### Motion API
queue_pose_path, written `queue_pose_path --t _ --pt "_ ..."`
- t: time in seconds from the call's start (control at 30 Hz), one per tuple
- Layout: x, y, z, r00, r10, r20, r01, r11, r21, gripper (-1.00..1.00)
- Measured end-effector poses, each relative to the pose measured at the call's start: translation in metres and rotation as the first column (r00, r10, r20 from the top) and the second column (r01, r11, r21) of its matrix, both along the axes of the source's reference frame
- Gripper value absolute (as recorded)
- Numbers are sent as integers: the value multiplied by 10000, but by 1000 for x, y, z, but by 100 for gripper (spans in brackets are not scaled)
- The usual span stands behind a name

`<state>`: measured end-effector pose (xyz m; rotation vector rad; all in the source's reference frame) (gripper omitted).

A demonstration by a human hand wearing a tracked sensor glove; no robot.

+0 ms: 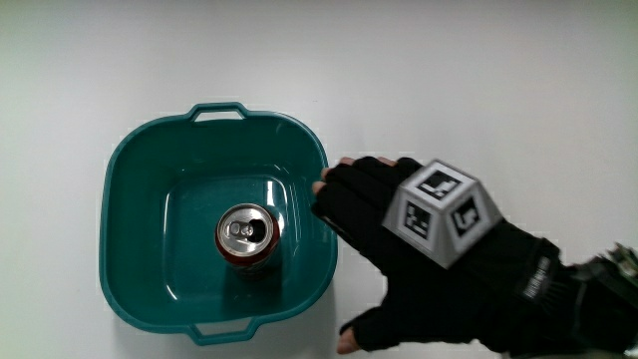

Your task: Pick cola from plate

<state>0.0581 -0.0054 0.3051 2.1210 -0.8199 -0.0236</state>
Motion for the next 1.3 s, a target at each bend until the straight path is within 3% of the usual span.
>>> queue_pose_path --t 0.03,0.13,0.43,0.47,0.5,0.57,0.7,0.77,0.87,0.9,0.97,1.3 --pt "-3 -1 3 9999 171 13 -171 9988 455 0" --pt "-14 -4 8 9997 -7 256 5 10000 72 0" --pt "-44 -17 38 9999 18 101 -20 9998 219 0" --pt "-46 -18 40 9999 74 -101 -77 9995 -315 0" --pt "-49 -19 43 9999 106 -84 -108 9997 -239 0" --pt "-54 -22 48 9999 19 -161 -30 9976 -694 0" --pt "-63 -26 56 10000 55 37 -51 9945 -1046 0" --pt "-67 -27 54 9987 -127 500 200 9888 -1477 0" --pt "-72 -28 63 9993 -94 371 153 9864 -1635 0" --pt "-75 -27 66 9986 -282 455 368 9789 -2008 0" --pt "-79 -27 68 9993 -163 324 216 9854 -1688 0" --pt "-88 -24 70 9982 -394 460 456 9886 -1432 0"
